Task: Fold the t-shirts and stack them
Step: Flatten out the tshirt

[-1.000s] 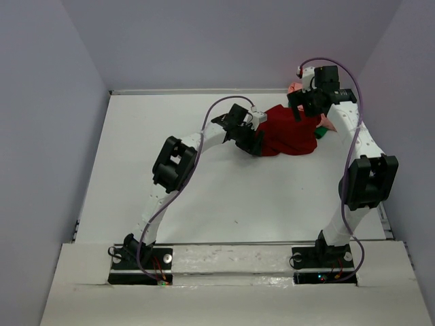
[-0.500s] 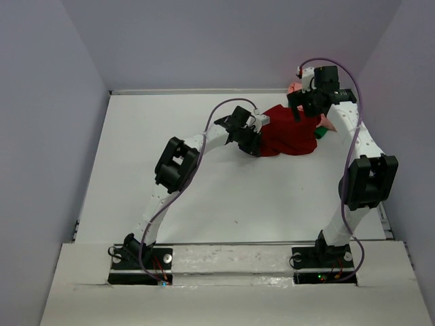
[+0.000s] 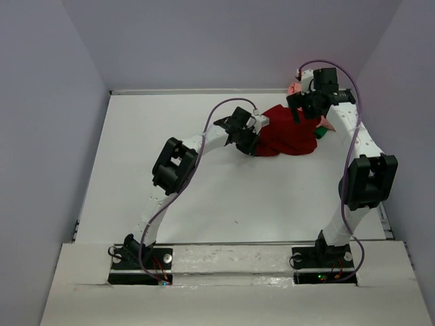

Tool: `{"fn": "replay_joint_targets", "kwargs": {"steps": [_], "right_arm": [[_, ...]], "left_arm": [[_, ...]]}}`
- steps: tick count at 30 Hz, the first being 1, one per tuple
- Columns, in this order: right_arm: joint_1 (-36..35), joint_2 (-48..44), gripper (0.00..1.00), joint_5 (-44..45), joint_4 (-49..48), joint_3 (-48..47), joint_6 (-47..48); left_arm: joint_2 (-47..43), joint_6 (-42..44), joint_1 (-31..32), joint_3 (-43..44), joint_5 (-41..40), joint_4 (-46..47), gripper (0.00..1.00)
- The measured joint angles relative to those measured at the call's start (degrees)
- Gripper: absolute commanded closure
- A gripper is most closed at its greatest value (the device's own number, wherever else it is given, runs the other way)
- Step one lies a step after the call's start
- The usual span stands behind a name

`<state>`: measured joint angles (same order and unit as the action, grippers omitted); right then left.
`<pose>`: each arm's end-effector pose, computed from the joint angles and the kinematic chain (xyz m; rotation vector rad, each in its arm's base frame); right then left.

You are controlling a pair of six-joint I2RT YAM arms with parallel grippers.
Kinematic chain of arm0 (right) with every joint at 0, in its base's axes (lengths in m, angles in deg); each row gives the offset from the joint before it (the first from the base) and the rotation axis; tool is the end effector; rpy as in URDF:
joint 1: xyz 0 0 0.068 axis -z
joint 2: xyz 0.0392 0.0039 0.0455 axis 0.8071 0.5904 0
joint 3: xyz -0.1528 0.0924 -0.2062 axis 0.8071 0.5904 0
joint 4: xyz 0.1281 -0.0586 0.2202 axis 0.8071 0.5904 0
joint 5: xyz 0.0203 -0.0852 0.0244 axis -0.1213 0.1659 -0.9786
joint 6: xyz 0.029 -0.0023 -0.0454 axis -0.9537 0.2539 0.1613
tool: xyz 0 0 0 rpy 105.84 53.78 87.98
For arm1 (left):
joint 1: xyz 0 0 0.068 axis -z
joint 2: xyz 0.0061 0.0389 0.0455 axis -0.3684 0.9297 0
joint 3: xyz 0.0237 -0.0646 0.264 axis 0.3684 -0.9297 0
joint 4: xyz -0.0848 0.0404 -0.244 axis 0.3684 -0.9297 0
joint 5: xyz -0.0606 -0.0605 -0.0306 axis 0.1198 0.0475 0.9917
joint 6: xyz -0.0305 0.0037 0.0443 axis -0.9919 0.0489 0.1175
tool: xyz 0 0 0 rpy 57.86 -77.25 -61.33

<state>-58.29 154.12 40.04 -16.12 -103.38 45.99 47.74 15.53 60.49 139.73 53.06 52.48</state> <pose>0.4008 0.0303 0.3356 -0.4558 2.3428 -0.1501 0.4076 -0.3506 0.1652 1.0665 2.1270 -0.9042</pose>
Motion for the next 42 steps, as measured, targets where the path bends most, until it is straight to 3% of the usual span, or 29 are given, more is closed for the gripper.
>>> {"fn": "replay_joint_targets", "kwargs": {"steps": [4,18,32,42], "right_arm": [[0.0,0.0,0.0,0.0,0.0,0.4,0.0],[0.3,0.0,0.0,0.0,0.0,1.7,0.4],[0.4,0.0,0.0,0.0,0.0,2.0,0.4],[0.4,0.5,0.0,-1.0,0.0,2.5,0.4]], "left_arm": [[-5.9,1.8,0.3,-4.2,-5.0,-0.5,1.0],[-39.3,9.7,1.2,-15.6,-24.1,3.4,1.0],[-45.2,16.2,-0.5,-21.5,-46.2,7.0,1.0],[-50.2,24.3,-1.9,-26.7,-65.2,17.3,1.0]]}}
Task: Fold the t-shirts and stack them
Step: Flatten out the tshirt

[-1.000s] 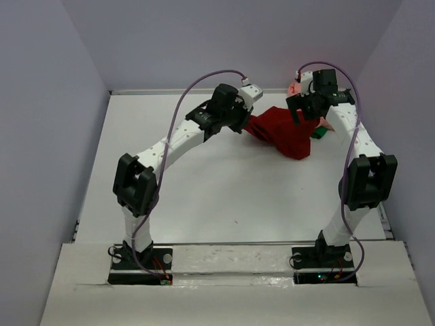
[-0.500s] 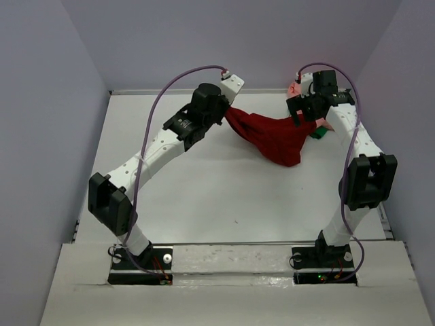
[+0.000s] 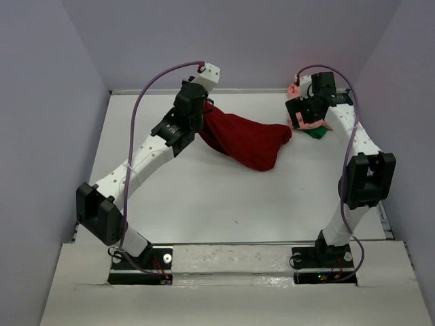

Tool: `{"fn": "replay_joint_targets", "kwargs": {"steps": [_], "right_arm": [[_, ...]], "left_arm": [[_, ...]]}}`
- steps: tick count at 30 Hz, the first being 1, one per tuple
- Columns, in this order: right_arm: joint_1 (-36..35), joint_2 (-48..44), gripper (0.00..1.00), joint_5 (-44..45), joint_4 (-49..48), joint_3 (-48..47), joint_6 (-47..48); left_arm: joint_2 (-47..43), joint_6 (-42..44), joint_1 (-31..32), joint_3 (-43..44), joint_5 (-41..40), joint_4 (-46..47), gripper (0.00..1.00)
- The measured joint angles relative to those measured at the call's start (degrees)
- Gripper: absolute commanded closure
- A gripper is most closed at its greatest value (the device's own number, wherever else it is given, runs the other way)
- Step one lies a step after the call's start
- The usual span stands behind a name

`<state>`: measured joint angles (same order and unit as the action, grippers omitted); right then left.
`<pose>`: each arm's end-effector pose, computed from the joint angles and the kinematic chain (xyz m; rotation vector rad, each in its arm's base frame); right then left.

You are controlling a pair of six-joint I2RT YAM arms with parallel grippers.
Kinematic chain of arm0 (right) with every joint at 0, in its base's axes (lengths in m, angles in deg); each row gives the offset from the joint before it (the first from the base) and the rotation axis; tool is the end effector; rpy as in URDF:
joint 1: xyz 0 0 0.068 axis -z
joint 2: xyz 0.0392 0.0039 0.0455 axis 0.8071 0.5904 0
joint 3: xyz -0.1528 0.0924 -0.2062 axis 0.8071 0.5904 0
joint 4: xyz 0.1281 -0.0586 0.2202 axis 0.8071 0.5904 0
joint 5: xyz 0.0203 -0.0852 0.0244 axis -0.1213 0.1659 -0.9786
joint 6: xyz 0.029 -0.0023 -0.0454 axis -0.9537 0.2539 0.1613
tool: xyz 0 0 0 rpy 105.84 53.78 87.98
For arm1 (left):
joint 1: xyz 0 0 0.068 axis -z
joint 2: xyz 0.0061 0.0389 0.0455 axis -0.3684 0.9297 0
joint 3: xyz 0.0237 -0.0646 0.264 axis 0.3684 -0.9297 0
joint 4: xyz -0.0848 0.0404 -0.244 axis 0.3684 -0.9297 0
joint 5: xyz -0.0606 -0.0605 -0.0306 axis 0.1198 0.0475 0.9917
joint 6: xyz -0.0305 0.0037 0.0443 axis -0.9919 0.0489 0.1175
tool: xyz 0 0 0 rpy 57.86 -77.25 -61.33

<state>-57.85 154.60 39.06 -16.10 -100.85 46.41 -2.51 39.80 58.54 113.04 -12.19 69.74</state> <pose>0.4008 0.0279 0.3182 -0.4740 2.3926 -0.1305 0.2981 -0.1975 0.4209 0.3847 1.5656 0.3614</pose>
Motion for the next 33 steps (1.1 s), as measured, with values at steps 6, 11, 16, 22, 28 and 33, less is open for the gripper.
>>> {"fn": "replay_joint_targets", "kwargs": {"steps": [6,11,16,22,28,33], "right_arm": [[0.0,1.1,0.0,-4.3,0.3,0.4,0.0],[0.0,1.2,0.0,-9.4,1.9,1.6,0.2],[0.0,1.4,0.0,-17.9,4.9,2.7,1.9],[-0.4,1.4,0.0,-30.3,11.9,4.6,5.7],[-2.2,1.7,0.04,-35.2,16.4,9.5,9.0],[-4.9,3.6,0.06,-38.0,18.3,10.3,10.9]], "left_arm": [[-0.7,3.5,-1.5,-2.0,-6.8,3.5,1.0],[-0.6,4.7,-3.0,-4.8,-10.7,3.7,1.0],[-0.6,5.2,-3.6,-6.9,-13.0,3.7,1.0],[-0.6,6.1,-3.7,-7.0,-14.3,4.2,1.0],[-0.6,6.5,-4.0,-7.0,-14.6,4.3,1.0],[-0.6,6.5,-4.0,-7.0,-14.6,4.3,1.0]]}}
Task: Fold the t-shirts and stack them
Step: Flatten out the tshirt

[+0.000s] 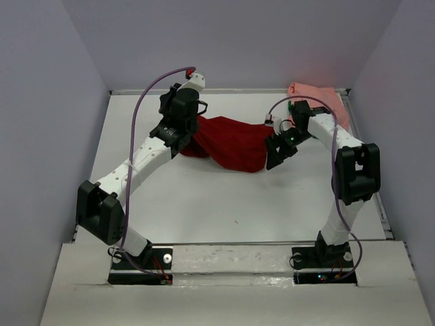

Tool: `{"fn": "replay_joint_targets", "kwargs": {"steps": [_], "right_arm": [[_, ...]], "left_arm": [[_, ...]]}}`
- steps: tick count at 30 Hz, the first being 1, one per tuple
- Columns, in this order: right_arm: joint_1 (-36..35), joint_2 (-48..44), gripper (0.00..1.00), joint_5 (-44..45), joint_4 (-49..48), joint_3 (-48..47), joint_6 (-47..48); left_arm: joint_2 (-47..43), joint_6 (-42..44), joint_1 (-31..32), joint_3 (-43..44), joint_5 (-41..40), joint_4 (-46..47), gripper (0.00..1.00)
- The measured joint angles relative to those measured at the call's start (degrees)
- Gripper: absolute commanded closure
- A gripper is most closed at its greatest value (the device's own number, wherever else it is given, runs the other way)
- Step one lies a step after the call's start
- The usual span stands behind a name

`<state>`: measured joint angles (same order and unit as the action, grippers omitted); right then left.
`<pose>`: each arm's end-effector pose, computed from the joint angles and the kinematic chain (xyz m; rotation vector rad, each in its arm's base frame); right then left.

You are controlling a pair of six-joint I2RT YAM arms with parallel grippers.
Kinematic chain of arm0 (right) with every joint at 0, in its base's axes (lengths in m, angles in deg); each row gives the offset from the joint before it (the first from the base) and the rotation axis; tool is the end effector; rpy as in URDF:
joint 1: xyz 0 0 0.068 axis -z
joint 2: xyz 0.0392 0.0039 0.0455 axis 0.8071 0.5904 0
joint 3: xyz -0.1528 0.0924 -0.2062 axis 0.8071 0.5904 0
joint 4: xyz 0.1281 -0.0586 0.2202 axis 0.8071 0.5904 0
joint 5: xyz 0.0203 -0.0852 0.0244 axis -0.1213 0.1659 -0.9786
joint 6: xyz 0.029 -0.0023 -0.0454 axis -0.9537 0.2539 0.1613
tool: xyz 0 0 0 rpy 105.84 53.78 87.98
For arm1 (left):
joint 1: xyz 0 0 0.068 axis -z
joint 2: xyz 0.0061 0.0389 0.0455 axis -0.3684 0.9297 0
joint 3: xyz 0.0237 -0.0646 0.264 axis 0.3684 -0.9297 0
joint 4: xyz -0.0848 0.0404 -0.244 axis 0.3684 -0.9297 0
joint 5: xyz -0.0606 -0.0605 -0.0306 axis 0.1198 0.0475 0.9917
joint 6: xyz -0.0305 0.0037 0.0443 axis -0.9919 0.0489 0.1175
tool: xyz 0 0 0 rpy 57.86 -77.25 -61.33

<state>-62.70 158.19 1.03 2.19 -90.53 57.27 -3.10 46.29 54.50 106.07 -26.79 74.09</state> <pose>0.3538 0.0772 0.2349 -0.9695 2.5792 0.8782 0.3103 -0.1676 0.3898 0.2515 1.6459 0.7206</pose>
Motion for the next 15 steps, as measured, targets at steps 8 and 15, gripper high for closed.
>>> {"fn": "replay_joint_targets", "kwargs": {"steps": [8,15], "right_arm": [[-5.5,8.4,0.06,-1.7,0.0,-1.1,0.0],[-7.3,16.2,0.06,-2.1,0.5,-8.0,-0.9]], "left_arm": [[0.0,0.0,0.0,0.0,0.0,0.0,1.0],[0.0,0.0,-0.1,-1.5,0.3,0.3,1.0]]}}
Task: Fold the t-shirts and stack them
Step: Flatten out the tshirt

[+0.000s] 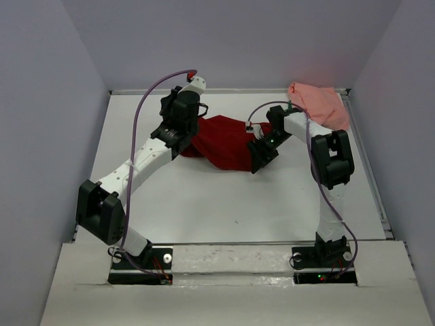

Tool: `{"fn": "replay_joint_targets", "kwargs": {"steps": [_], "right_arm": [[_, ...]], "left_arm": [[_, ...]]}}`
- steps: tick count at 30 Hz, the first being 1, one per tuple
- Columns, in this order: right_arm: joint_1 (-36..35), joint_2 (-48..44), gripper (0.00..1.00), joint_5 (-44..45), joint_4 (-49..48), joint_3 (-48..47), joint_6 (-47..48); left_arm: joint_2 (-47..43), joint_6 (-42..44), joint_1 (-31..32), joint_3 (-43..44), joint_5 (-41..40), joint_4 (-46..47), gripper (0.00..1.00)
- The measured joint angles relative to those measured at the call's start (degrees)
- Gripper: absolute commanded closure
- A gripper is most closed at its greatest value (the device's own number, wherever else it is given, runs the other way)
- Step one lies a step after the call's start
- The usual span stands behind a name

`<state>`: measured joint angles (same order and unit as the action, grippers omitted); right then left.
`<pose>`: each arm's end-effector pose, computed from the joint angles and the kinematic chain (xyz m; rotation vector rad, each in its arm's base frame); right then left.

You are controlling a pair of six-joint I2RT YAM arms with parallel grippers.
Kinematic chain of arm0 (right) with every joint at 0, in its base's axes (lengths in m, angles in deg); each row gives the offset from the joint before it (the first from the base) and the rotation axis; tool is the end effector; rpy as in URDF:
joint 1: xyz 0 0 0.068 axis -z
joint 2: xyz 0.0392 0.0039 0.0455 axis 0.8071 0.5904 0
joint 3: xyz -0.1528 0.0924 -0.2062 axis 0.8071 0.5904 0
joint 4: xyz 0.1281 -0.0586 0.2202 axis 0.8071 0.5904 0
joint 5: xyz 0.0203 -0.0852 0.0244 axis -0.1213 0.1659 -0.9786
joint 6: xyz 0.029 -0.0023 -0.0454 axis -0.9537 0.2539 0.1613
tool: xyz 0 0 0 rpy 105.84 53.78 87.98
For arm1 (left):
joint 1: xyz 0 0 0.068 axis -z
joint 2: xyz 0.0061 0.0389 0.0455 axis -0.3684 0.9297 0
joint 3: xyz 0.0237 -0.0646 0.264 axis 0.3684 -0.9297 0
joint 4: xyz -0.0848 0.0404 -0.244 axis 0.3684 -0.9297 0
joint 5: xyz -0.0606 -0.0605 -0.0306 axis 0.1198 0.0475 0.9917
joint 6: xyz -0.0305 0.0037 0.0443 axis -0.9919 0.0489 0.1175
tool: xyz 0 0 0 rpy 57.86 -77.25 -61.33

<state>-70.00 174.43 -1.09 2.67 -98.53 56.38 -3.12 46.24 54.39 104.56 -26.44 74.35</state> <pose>0.3843 0.1351 0.1677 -1.1007 2.6799 1.0322 0.3108 -0.1673 0.3812 0.2694 1.6587 0.7258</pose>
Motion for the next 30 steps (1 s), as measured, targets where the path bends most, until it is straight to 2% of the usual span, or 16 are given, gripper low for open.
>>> {"fn": "replay_joint_targets", "kwargs": {"steps": [4,7,11,12,16,17,30], "right_arm": [[0.0,1.2,0.07,1.2,-0.6,-3.8,-0.1],[0.0,1.2,0.18,2.5,-0.7,-5.1,-0.1],[0.0,1.2,0.53,3.8,-1.0,-5.4,-0.4],[0.0,1.2,0.7,4.1,-1.0,-5.4,-0.5],[0.0,1.2,0.91,5.1,-1.0,-5.4,-0.5],[0.0,1.2,0.99,5.2,-1.0,-5.4,-0.5],[0.0,0.6,1.0,8.2,-1.1,-5.4,-0.7]], "left_arm": [[0.0,0.0,-0.2,-0.5,0.3,0.0,1.0],[0.0,0.0,-0.2,-0.5,0.4,0.0,1.0],[0.0,0.0,-0.2,-0.5,0.6,0.0,1.0],[0.0,0.0,-0.3,-0.5,0.7,0.0,1.0],[0.0,0.0,-0.3,-0.5,0.9,0.0,1.0],[0.0,-0.1,-0.3,-0.5,1.0,0.0,1.0],[-0.3,-0.2,-0.6,-0.7,1.2,0.0,1.0]]}}
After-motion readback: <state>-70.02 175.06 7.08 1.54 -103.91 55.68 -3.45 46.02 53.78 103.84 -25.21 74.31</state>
